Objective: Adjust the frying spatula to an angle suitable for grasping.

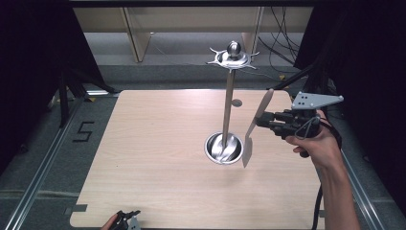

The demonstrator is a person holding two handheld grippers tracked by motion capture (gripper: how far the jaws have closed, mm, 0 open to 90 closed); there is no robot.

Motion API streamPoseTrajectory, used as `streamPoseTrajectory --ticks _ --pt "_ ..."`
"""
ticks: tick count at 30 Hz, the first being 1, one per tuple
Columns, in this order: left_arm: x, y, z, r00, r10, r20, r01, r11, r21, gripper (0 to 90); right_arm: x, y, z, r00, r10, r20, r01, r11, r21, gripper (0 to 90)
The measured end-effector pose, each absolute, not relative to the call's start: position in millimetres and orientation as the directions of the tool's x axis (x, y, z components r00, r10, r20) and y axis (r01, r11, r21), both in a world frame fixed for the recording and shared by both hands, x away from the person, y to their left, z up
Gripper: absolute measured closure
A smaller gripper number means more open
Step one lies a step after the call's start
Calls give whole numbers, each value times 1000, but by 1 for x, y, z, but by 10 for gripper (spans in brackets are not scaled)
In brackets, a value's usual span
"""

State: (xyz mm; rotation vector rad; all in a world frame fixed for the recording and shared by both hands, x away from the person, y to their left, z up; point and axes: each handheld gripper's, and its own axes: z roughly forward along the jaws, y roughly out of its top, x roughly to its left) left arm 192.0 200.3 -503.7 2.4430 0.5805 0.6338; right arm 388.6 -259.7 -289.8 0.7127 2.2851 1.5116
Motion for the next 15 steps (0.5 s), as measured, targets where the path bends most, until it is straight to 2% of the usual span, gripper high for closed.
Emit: streamPoseTrajectory --ticks 15 --pt "192 200 -504 806 513 296 262 -757 598 155 411 -241 -263 -819 574 -8 218 323 921 736"
